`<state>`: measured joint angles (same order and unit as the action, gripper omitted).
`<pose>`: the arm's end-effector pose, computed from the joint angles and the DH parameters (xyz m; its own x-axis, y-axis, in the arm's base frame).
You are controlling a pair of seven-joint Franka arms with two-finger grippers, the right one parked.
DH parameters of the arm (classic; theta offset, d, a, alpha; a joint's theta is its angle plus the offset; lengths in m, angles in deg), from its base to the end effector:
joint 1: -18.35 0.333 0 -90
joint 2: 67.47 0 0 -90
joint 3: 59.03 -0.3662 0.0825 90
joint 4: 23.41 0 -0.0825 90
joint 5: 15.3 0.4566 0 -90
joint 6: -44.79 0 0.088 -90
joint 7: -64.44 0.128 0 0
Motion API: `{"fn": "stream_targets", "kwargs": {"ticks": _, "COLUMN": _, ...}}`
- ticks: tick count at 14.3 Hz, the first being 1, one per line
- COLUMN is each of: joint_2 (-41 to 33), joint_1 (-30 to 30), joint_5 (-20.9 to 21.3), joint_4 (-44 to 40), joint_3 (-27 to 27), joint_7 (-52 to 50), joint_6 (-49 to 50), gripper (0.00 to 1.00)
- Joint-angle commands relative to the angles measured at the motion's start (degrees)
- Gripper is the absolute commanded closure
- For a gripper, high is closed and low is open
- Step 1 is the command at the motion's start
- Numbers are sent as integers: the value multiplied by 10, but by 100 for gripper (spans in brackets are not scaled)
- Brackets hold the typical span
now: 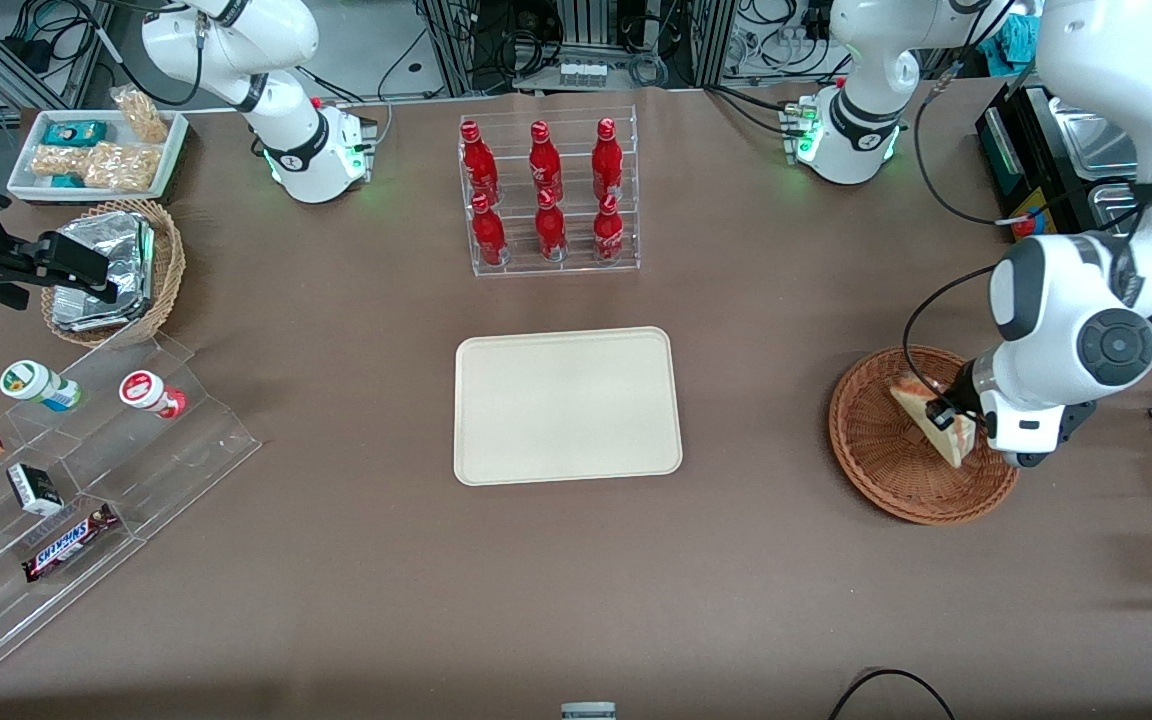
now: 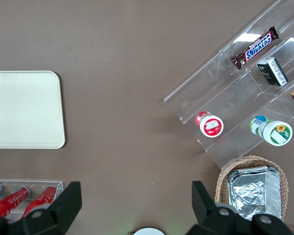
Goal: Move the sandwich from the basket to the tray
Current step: 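Lift the sandwich and carry it over the cream tray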
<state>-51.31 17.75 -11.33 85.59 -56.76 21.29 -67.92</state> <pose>0.6599 -0.0263 0.3226 0.7705 0.6248 -0.1263 0.6014 -0.7782 -0.1809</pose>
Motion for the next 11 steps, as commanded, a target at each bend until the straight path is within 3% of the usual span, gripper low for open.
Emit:
{"fn": "stream_targets", "kwargs": {"ticks": 1, "joint_2": -14, "joint_1": -70, "joint_5": 5, "joint_4": -20, "joint_3": 2, "joint_7": -14, "joint_6": 78, "gripper": 94}}
{"fn": "stream_targets", "kwargs": {"ticks": 3, "joint_2": -19, "joint_1": -126, "joint_5": -4, "joint_4": -25, "joint_3": 3, "joint_7": -27, "joint_6": 93, "gripper": 94}}
{"fn": "stream_targets", "kwargs": {"ticks": 7, "joint_2": -4, "joint_1": -239, "joint_5": -87, "joint_4": -70, "joint_3": 3, "joint_7": -27, "joint_6": 86, "gripper": 94}}
{"fn": "stream_targets", "kwargs": {"ticks": 11, "joint_2": 122, "joint_1": -362, "joint_5": -85, "joint_4": -166, "joint_3": 2, "joint_7": -62, "joint_6": 7, "gripper": 92}}
